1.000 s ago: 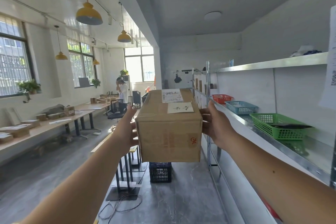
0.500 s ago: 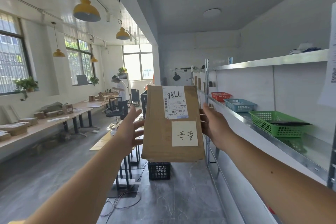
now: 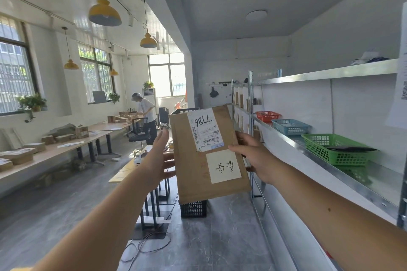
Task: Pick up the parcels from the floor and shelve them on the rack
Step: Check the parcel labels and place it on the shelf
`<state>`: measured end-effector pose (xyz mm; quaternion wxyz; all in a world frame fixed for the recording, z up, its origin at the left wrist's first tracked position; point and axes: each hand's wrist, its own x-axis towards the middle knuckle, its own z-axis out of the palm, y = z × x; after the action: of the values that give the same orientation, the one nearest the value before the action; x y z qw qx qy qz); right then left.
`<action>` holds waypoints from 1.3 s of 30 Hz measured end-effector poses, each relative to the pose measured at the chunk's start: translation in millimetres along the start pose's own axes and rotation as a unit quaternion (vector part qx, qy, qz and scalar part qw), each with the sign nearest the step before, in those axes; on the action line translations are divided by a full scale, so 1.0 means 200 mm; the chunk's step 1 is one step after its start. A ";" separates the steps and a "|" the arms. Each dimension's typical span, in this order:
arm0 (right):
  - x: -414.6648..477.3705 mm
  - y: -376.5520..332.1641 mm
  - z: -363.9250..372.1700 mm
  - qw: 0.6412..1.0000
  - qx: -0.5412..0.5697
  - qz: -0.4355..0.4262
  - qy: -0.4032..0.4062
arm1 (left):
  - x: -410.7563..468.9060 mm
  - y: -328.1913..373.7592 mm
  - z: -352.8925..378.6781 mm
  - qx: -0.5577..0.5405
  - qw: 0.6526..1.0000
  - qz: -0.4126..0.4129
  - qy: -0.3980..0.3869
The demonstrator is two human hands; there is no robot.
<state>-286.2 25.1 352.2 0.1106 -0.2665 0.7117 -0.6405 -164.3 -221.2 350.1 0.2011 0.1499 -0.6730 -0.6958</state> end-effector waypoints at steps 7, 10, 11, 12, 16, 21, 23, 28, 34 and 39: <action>-0.03 -0.02 0.00 0.989 -0.039 0.051 -0.135 | -0.03 0.03 0.05 0.005 0.999 0.022 0.031; -0.04 -0.02 -0.01 0.979 -0.066 0.073 -0.180 | -0.04 0.04 0.06 0.047 0.997 0.042 0.045; -0.05 -0.02 -0.01 0.976 -0.059 0.086 -0.192 | -0.05 0.04 0.06 0.070 0.995 0.049 0.044; -0.05 -0.01 -0.01 0.973 -0.055 0.090 -0.203 | -0.06 0.05 0.07 0.089 0.994 0.057 0.037; -0.04 0.02 -0.02 0.973 -0.037 0.080 -0.214 | -0.09 0.06 0.08 0.110 0.990 0.091 0.016; -0.04 0.02 -0.01 0.988 -0.004 0.043 -0.145 | -0.09 0.09 0.07 0.097 0.989 0.105 0.043; -0.03 0.03 -0.03 0.993 0.020 0.037 -0.114 | -0.08 0.09 0.06 0.101 0.985 0.128 0.063; -0.02 0.06 -0.06 0.997 0.050 0.007 -0.053 | -0.10 0.07 0.07 0.067 0.980 0.145 0.115; 0.01 0.05 -0.04 0.993 0.058 -0.054 0.086 | -0.11 0.06 0.07 0.019 0.972 0.150 0.180; 0.01 0.02 -0.04 0.982 0.104 -0.092 0.128 | -0.13 0.03 0.05 -0.010 0.967 0.169 0.191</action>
<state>-292.9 30.9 350.8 -0.0134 -0.2335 0.6223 -0.7470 -146.4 -201.1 354.9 0.4422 0.1619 -0.6306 -0.6169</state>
